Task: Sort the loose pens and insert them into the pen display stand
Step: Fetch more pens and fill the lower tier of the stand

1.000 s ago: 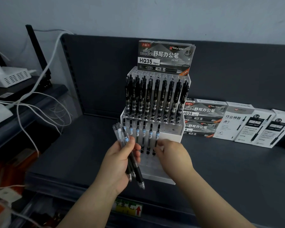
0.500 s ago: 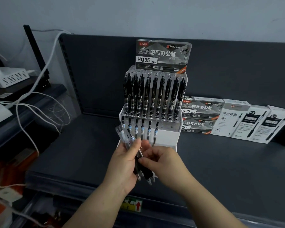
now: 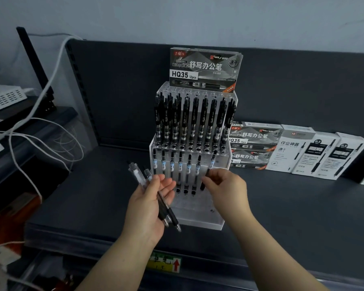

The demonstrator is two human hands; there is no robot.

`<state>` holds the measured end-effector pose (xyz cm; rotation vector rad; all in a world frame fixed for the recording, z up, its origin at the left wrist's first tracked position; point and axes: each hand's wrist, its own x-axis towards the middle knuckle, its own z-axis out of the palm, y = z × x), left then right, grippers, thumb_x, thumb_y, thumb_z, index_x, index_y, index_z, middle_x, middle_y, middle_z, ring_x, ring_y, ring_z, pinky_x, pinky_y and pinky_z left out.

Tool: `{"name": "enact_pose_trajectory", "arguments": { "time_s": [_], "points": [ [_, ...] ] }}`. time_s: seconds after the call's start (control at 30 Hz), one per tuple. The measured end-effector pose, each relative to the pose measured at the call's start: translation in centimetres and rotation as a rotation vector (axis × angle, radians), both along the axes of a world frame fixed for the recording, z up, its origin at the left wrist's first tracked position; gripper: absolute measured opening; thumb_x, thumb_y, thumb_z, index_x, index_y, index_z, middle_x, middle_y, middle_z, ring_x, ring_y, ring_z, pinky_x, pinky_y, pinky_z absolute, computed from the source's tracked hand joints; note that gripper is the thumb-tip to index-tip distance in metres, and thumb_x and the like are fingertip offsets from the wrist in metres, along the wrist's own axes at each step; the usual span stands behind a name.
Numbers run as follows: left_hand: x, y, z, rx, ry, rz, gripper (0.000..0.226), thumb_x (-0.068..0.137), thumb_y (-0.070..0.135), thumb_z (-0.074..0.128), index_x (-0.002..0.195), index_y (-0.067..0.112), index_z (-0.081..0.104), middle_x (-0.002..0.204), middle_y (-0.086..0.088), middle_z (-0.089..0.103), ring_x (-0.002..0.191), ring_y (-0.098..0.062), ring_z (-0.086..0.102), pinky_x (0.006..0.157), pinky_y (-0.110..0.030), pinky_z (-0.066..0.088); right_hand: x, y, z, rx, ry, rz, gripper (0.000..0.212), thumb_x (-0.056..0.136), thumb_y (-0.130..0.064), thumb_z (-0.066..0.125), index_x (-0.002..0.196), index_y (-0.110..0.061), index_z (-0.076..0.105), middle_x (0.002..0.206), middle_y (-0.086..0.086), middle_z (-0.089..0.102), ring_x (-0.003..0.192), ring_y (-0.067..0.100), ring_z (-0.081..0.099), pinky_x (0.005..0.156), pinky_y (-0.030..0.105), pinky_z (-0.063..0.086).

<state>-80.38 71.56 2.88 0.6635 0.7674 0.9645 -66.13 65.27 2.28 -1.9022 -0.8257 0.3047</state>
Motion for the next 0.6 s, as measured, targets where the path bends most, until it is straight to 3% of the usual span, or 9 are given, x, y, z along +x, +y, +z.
{"name": "enact_pose_trajectory", "arguments": {
  "time_s": [0.1,0.23,0.3,0.43,0.53,0.6],
  "points": [
    [-0.1,0.3,0.0,0.007,0.000,-0.011,0.013,0.091,0.019,0.055,0.090,0.010,0.064,0.078,-0.002,0.067,0.085,-0.018,0.067,0.082,-0.033,0.052,-0.2,0.3,-0.6,-0.112,-0.128,0.039,0.007,0.086,-0.019,0.063,0.083,-0.016,0.069,0.065,-0.011,0.058,0.064,0.012,0.059,0.062,0.035,0.056],
    [-0.1,0.6,0.1,0.020,0.029,-0.031,0.015,0.092,0.019,0.056,0.085,0.011,0.066,0.072,0.001,0.061,0.074,-0.012,0.063,0.080,-0.033,0.051,-0.1,0.6,-0.7,-0.222,-0.280,0.046,0.010,0.088,-0.023,0.061,0.082,-0.016,0.066,0.064,-0.010,0.056,0.067,0.015,0.056,0.059,0.027,0.047],
    [-0.1,0.6,0.2,0.018,0.044,-0.030,0.017,0.091,0.018,0.057,0.078,0.013,0.067,0.072,0.002,0.061,0.072,-0.011,0.059,0.079,-0.034,0.052,-0.1,0.7,-0.6,-0.268,-0.320,0.044,0.017,0.088,-0.025,0.060,0.079,-0.012,0.065,0.067,-0.002,0.063,0.068,0.019,0.060,0.059,0.030,0.050],
    [0.0,0.5,0.5,0.025,0.074,-0.052,0.014,0.089,0.019,0.058,0.087,0.011,0.070,0.073,0.001,0.054,0.074,-0.012,0.053,0.075,-0.031,0.051,0.1,0.7,-0.4,-0.299,-0.302,0.061,0.019,0.087,-0.028,0.061,0.079,-0.012,0.066,0.071,0.002,0.066,0.063,0.023,0.063,0.061,0.038,0.056],
    [0.1,0.3,0.6,0.027,0.082,-0.081,0.016,0.088,0.020,0.060,0.093,0.011,0.072,0.076,0.001,0.054,0.077,-0.013,0.054,0.079,-0.033,0.052,-0.2,-0.1,-0.4,-0.203,-0.223,0.026,0.011,0.086,-0.032,0.064,0.089,-0.021,0.062,0.067,-0.010,0.056,0.065,0.014,0.061,0.062,0.039,0.057],
    [0.1,0.2,0.7,0.046,0.105,-0.112,0.017,0.087,0.022,0.061,0.094,0.013,0.073,0.078,0.001,0.055,0.078,-0.014,0.055,0.087,-0.038,0.052,-0.8,-0.8,0.0,-0.075,-0.149,0.035,0.011,0.086,-0.030,0.065,0.085,-0.021,0.059,0.060,-0.009,0.054,0.055,0.007,0.054,0.060,0.032,0.056]
  ]
}}
